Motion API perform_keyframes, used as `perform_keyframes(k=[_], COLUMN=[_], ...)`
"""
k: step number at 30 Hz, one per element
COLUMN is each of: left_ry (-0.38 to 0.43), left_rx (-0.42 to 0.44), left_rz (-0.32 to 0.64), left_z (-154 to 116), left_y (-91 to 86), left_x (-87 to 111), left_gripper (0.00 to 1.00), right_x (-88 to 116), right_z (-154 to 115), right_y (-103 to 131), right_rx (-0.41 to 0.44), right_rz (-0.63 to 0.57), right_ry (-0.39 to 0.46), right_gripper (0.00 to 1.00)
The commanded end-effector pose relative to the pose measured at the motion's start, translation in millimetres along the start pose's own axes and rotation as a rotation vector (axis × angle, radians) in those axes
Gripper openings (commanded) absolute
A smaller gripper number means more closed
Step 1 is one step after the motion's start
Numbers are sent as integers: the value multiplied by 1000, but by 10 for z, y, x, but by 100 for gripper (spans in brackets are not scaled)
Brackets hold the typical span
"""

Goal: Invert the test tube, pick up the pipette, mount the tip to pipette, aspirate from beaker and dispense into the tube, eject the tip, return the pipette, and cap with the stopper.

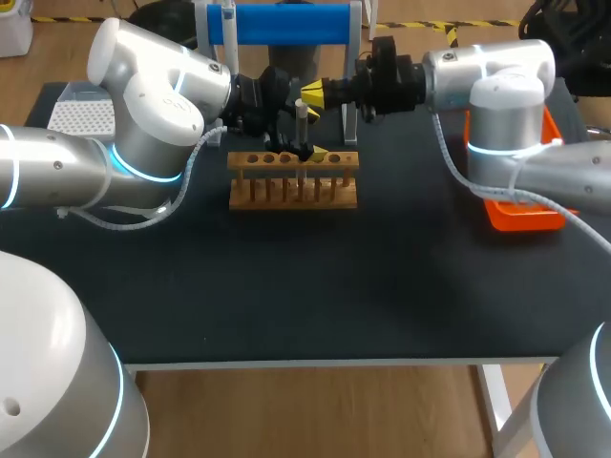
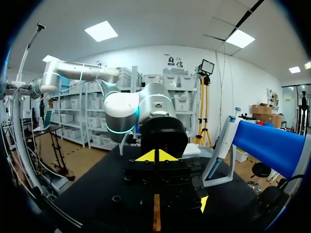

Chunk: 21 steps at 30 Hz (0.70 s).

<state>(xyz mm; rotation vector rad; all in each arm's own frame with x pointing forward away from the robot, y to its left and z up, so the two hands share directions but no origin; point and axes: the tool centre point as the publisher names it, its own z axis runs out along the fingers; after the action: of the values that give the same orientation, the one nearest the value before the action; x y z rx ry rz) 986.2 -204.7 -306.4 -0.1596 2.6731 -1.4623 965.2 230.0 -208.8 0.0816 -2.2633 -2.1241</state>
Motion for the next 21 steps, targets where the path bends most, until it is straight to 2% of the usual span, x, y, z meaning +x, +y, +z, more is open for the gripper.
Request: perform_keyframes(k=[1,21], left_ry=[0,0], left_rx=[0,0], left_rz=[0,0], left_z=[6,6], left_y=[1,1], left_x=[0,0], left_gripper=[100,100], right_x=[-59,-121], right_z=[14,76], right_y=[-35,-108], right_rx=[-4,1], right_rz=[6,17], right_ry=[15,22], right_gripper=[0,0])
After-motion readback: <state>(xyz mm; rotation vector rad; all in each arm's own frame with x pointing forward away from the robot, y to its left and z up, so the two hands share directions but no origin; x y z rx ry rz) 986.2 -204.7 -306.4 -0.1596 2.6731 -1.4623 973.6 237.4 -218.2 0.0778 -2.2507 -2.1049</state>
